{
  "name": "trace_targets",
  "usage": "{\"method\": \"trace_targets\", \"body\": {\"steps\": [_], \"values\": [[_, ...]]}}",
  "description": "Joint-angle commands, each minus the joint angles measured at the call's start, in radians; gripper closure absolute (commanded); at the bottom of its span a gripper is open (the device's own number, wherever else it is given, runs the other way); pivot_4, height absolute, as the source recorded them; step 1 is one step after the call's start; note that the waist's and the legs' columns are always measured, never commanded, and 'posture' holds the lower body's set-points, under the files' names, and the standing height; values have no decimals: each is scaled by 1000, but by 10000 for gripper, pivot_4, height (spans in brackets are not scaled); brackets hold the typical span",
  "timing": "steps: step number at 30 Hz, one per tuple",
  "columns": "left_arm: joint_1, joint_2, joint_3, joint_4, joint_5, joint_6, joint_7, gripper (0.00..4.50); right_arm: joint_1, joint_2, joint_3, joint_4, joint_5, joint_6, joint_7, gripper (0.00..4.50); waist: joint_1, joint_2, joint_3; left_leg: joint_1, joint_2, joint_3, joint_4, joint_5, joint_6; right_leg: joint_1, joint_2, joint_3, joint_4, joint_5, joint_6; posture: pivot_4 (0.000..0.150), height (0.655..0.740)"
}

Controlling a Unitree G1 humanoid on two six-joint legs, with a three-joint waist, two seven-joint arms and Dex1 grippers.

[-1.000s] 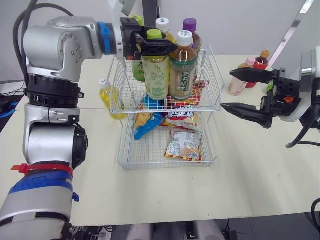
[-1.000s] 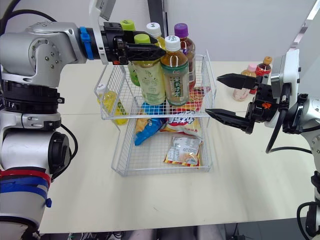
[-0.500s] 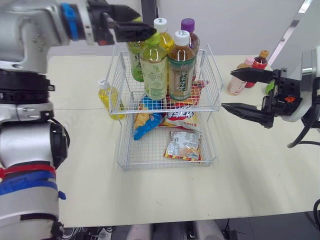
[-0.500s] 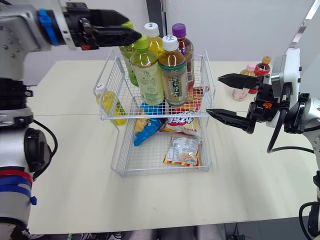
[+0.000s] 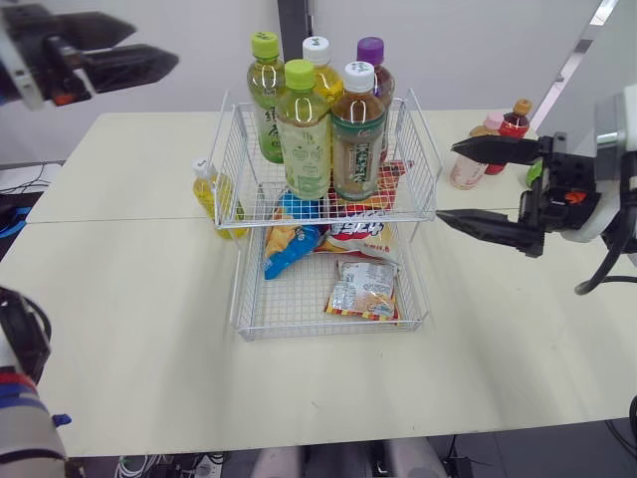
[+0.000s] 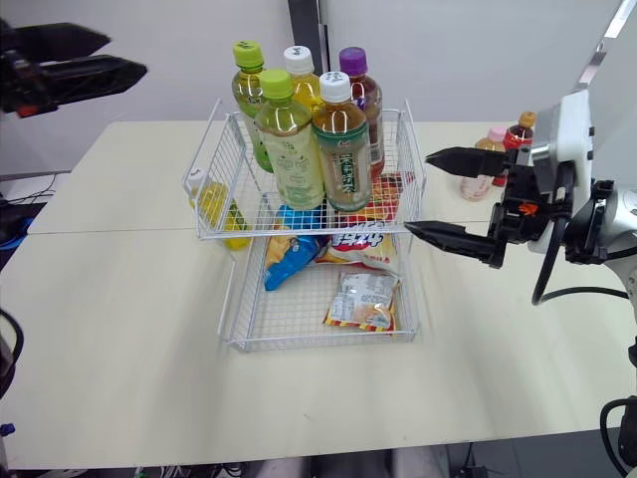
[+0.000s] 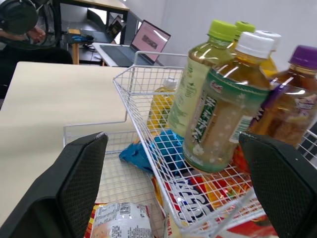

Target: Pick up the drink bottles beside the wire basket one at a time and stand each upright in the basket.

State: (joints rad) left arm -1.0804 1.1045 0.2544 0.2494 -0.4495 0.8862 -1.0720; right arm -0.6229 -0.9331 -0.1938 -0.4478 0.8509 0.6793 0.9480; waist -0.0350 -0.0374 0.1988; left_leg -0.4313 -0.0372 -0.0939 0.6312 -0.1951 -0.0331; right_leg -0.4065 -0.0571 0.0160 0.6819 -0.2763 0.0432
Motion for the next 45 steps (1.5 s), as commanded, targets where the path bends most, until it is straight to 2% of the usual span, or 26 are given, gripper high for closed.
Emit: {"method": "trace_targets", "body": {"steps": [1, 4, 10, 17, 22, 27, 34, 45], "values": [[81, 36, 116, -47, -17, -30, 39, 144, -33, 8, 9, -39, -11, -16, -15, 0, 2, 0, 0, 0, 0, 0, 0, 0, 0, 0, 0, 0, 0, 0, 0, 1500, 7400], [167, 33, 202, -76, -32, -34, 84, 144, -42, 35, 27, -50, 1, 0, -41, 0, 5, -1, 0, 0, 0, -1, 0, 0, 0, 0, 0, -1, 0, 0, 0, 1500, 7400], [470, -35, 418, -179, -33, -69, 177, 144, -57, 127, 75, -116, 42, 74, -168, 0, 3, 0, 0, 1, 1, -4, -1, 0, 0, 0, -1, 1, 0, 0, 0, 1500, 7400], [649, -151, 438, -308, -63, -112, 240, 144, 31, 146, 92, -259, 40, 98, -246, 0, 15, -1, -1, 1, -1, -5, 0, 0, 0, 1, -3, 0, -1, 0, 0, 1500, 7400], [683, -210, 387, -343, -76, -136, 274, 144, 80, 139, 79, -321, 54, 122, -303, 0, 14, -1, -1, 1, -1, -4, 0, 0, 0, 1, -3, 0, 0, 1, 0, 1500, 7400], [654, -275, 312, -347, -80, -156, 323, 144, 123, 132, 50, -376, 86, 165, -388, 0, 13, -1, -1, 1, -1, -4, -1, 0, 0, 1, -3, 0, 0, 1, 0, 1500, 7400], [582, -355, 222, -335, -62, -189, 410, 144, 46, 117, 68, -311, 109, 191, -387, 0, 10, -1, -1, 2, -1, -5, -1, 0, 0, 1, -3, 0, 0, 1, 0, 1500, 7400], [499, -396, 127, -265, -36, -265, 454, 144, 24, 117, 86, -301, 98, 197, -393, 0, 8, -1, -1, 1, -1, -5, -1, 0, 0, 1, -2, 0, 0, 1, 0, 1500, 7400]]}}
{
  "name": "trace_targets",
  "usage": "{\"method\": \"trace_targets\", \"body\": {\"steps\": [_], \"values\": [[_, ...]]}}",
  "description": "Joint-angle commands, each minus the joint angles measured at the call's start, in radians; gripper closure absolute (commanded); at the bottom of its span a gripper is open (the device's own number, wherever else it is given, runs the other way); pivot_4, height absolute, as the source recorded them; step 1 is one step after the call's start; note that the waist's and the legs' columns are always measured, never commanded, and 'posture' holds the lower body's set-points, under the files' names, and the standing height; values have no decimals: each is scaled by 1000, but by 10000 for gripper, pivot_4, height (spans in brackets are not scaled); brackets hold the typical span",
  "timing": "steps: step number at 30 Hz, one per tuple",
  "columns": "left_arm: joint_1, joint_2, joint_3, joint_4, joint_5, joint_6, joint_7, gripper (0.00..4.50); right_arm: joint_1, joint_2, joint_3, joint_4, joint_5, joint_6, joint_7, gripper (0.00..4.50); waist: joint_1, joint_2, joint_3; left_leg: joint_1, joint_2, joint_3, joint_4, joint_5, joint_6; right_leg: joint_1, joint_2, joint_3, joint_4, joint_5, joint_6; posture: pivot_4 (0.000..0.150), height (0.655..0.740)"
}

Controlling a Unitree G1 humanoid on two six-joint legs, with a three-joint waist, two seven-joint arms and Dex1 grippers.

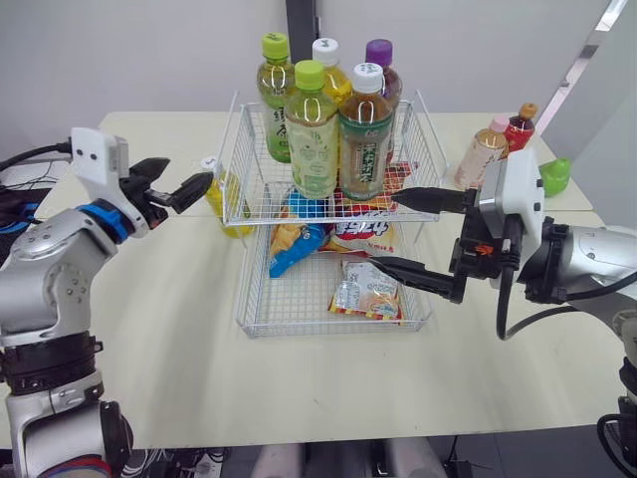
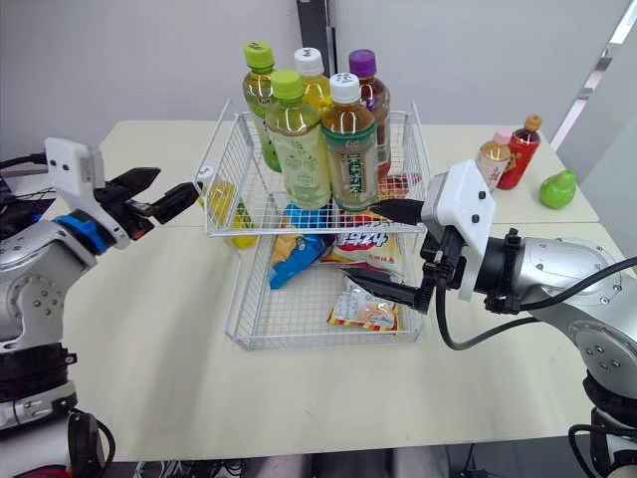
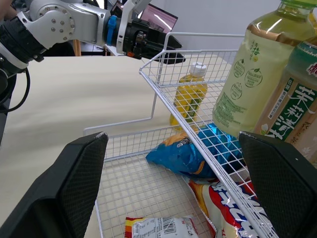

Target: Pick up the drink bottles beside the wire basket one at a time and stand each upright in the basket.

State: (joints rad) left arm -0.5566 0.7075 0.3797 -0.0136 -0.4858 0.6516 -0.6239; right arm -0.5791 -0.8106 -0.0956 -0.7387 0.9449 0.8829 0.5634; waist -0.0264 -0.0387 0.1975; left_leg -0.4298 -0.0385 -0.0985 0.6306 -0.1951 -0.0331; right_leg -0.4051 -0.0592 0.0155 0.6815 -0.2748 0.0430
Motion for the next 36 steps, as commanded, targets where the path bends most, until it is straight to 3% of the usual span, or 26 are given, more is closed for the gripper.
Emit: {"method": "trace_targets", "body": {"steps": [1, 14, 20, 36], "values": [[-28, -1, -1, 1, -3, -31, 6, 144, -20, -6, -11, -11, 4, -6, -10, 0, -1, 0, 0, 0, 0, 0, 0, 0, 0, 0, 0, 0, 0, 0, 0, 1500, 7400], [-150, -55, -59, 123, 0, -42, 16, 144, -32, 2, 3, -13, -9, -6, -26, 0, -2, 0, 0, 0, 0, 0, 0, 0, 0, 0, 0, 0, 0, 0, 0, 1500, 7400], [-202, -57, -122, 250, 112, -147, 70, 144, -37, 5, 14, -19, -9, 3, -37, 0, -1, 0, 0, 0, 0, 0, 0, 0, 0, 0, 0, 0, 0, 0, 0, 1500, 7400], [-295, -114, -170, 424, 174, -243, 53, 144, -52, 14, 25, -32, 7, 26, -69, 0, 0, 0, 0, -1, -1, 0, 0, 0, 0, 0, 0, -1, 0, 0, 0, 1500, 7400]]}}
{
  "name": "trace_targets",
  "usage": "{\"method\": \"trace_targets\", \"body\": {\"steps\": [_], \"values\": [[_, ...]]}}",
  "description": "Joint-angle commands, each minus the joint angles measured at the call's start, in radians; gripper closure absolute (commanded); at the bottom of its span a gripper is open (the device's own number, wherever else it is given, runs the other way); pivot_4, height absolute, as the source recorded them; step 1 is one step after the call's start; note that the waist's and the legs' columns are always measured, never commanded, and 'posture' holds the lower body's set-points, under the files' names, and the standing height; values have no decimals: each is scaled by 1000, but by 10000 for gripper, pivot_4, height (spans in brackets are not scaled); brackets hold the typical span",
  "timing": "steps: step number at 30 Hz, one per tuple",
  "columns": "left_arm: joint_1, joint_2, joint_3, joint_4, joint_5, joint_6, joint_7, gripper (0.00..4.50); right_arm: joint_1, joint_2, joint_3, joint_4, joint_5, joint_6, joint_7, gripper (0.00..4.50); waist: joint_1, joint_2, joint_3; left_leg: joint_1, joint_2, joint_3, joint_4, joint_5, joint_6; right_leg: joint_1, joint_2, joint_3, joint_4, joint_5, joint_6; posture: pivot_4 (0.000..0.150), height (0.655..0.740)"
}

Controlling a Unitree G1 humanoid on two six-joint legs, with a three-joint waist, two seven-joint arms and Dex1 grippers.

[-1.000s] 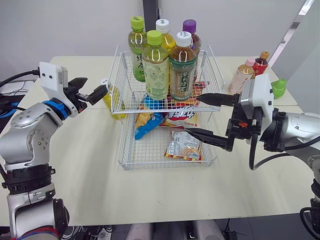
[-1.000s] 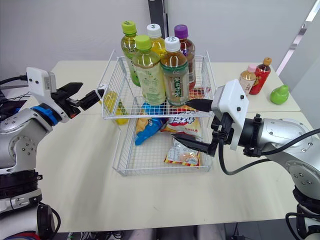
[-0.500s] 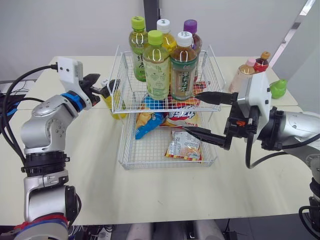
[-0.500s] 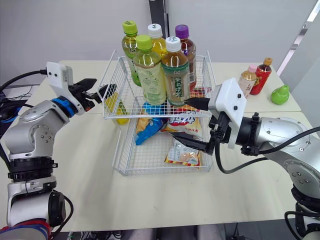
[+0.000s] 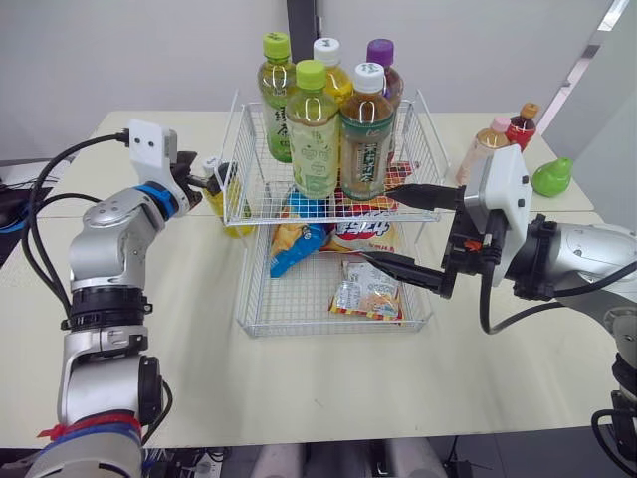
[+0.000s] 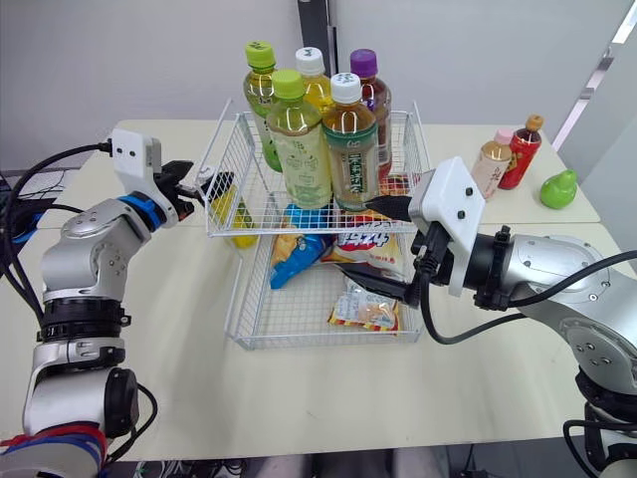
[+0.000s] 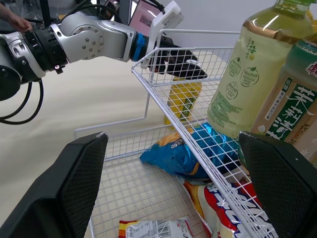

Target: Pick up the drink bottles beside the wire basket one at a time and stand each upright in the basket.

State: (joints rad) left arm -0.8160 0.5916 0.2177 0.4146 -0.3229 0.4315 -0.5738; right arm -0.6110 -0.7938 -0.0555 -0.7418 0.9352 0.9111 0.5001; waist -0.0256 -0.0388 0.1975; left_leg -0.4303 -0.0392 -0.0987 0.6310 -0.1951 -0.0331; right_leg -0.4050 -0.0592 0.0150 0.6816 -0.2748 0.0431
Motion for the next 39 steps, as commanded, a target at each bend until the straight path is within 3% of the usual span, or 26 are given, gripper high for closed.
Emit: {"method": "trace_targets", "body": {"steps": [1, 12, 15, 23, 32, 39], "values": [[-44, 0, -10, 11, 19, -29, 6, 144, -19, -3, -15, -30, 17, -1, -7, 0, -1, 0, 0, 0, 0, 0, 0, 0, 0, 0, 0, 0, 0, 0, 0, 1500, 7400], [-44, -5, -11, 34, 47, -31, 21, 144, -8, -5, -20, -43, 31, 6, -18, 0, -3, 0, 0, 0, 0, 0, 0, 0, 0, 0, 0, 0, 0, 0, 0, 1500, 7400], [-36, -8, -8, 20, 43, -32, 23, 6210, -8, -6, -19, -41, 31, 6, -16, 0, -3, 0, 0, 0, 0, -1, 0, 0, 0, 0, 0, 0, 0, 0, 0, 1500, 7400], [-16, -13, -3, -1, 36, -7, 27, 30929, -11, -6, -12, -37, 30, 3, -7, 0, -3, 0, 0, 0, 0, -1, 0, 0, 0, 0, 0, 0, 0, 0, 0, 1500, 7400], [23, 0, 26, -107, 9, 39, 36, 31215, -25, 5, -3, -36, -25, -43, 10, 0, -4, 0, 0, 0, 0, -1, 0, 0, 0, 0, 0, 0, 0, 0, 0, 1500, 7400], [51, 69, 75, -264, -37, 149, 32, 31215, -50, 6, 8, -58, -14, -44, 30, 0, -5, 0, 0, 0, 1, -2, -1, 0, 0, -1, 1, 0, 0, 0, 0, 1500, 7400]]}}
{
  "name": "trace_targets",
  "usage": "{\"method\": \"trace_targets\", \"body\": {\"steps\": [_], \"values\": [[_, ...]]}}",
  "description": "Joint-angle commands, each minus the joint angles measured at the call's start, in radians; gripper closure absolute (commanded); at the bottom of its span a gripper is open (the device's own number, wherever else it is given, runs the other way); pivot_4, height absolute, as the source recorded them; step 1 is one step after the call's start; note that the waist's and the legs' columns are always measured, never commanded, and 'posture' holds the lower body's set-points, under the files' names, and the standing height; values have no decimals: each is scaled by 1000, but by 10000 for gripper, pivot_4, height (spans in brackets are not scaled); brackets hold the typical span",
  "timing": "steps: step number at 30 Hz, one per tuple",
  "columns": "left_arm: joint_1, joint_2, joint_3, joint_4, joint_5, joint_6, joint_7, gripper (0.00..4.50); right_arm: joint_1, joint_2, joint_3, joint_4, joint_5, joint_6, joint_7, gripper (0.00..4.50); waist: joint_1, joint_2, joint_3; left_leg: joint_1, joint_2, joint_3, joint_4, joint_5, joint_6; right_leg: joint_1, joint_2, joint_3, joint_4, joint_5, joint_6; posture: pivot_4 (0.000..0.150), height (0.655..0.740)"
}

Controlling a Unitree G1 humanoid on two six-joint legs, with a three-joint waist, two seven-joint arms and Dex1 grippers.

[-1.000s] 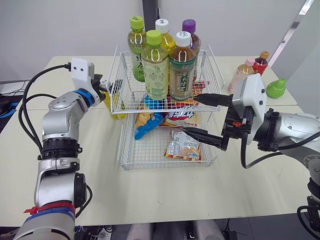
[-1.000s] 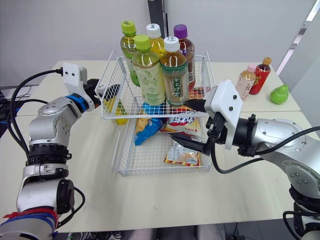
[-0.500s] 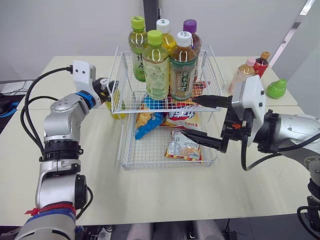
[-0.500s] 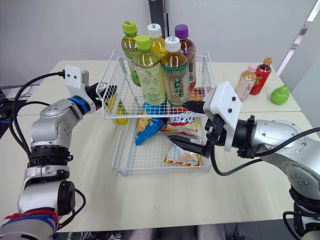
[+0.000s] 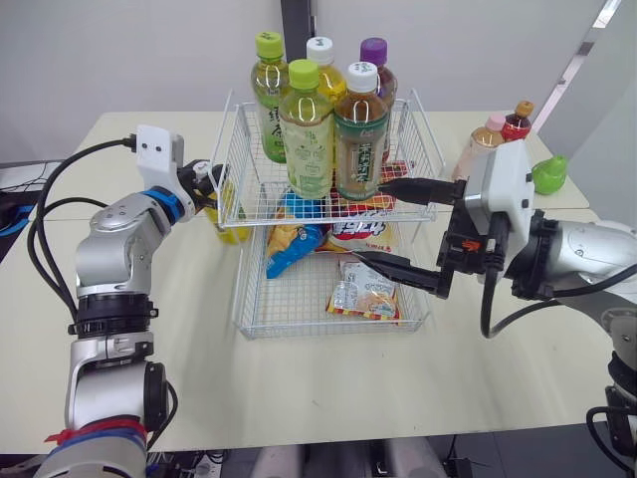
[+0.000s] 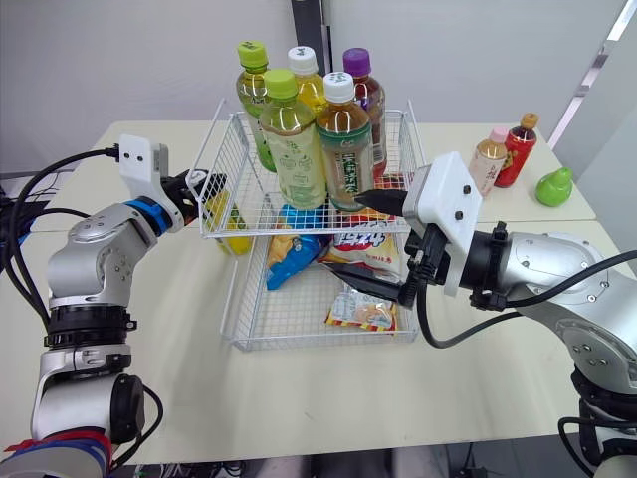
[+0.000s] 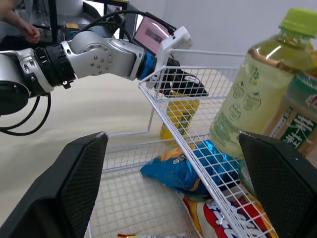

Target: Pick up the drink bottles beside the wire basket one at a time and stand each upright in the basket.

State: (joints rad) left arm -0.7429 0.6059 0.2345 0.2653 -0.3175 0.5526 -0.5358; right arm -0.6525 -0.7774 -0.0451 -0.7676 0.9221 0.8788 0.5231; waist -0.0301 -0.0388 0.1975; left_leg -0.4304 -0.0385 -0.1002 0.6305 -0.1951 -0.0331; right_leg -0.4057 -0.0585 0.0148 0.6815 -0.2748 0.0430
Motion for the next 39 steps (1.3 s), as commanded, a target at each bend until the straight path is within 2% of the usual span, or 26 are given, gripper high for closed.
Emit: {"method": "trace_targets", "body": {"steps": [1, 5, 10, 12, 14, 18, 25, 31, 35, 39], "values": [[-29, 75, 69, -140, -58, 61, -14, 31215, -4, -9, 2, -34, -5, -15, 9, 0, 0, 0, 0, 0, 0, 0, 0, 0, 0, 0, 0, 0, 0, 0, 0, 1500, 7400], [-84, 193, 82, -191, -99, 165, -68, 31215, 4, 4, 11, -29, -10, -22, 7, 0, -1, 0, 0, 0, 0, 0, 0, 0, 0, 0, 1, 0, 0, 0, 0, 1500, 7400], [-234, 369, 59, -132, -125, 271, -164, 31215, 3, 24, 25, -12, -38, -40, 9, 0, -2, 0, 0, -1, 0, 0, 0, 0, 0, 0, 1, 0, 0, 0, 0, 1500, 7400], [-316, 415, 42, -97, -138, 320, -196, 31215, -4, -84, -117, 144, -19, -86, 191, 0, 3, 0, 1, -1, -1, 2, 0, 0, 0, 0, 1, -1, -1, 0, 0, 1500, 7400], [-385, 439, 27, -65, -150, 362, -223, 31215, 5, -150, -192, 248, -22, -132, 309, 0, 7, 0, 1, -1, -1, 4, 1, 0, 0, 1, 1, -2, -2, 0, 1, 1500, 7400], [-481, 451, -2, -21, -153, 392, -259, 31215, 44, -174, -213, 303, -53, -194, 382, 0, 2, -1, 1, -1, 0, 5, 1, 0, 0, 1, 2, -1, -1, 0, 2, 1500, 7400], [-599, 448, -36, 10, -190, 455, -334, 31215, 46, -168, -209, 306, -43, -196, 398, 0, -9, 0, 1, -1, 2, 6, 0, 0, 0, -1, 3, 0, 0, 0, 1, 1500, 7400], [-806, 464, -120, 131, -159, 455, -435, 31215, 59, -175, -219, 295, -7, -178, 416, 0, -8, 0, 1, -2, 1, 7, 0, 0, 0, -1, 3, 0, -1, 0, 1, 1500, 7400], [-923, 436, -168, 201, -147, 476, -491, 31215, 36, -156, -218, 293, 35, -164, 412, 0, -8, 0, 1, -2, 1, 7, 1, 0, 0, -1, 2, 0, -1, 0, 1, 1500, 7400], [-953, 410, -213, 223, -132, 479, -547, 31215, 25, -156, -208, 298, 36, -163, 413, 0, -6, 0, 1, -2, 1, 7, 1, 0, 0, -1, 2, 0, -1, 0, 2, 1500, 7400]]}}
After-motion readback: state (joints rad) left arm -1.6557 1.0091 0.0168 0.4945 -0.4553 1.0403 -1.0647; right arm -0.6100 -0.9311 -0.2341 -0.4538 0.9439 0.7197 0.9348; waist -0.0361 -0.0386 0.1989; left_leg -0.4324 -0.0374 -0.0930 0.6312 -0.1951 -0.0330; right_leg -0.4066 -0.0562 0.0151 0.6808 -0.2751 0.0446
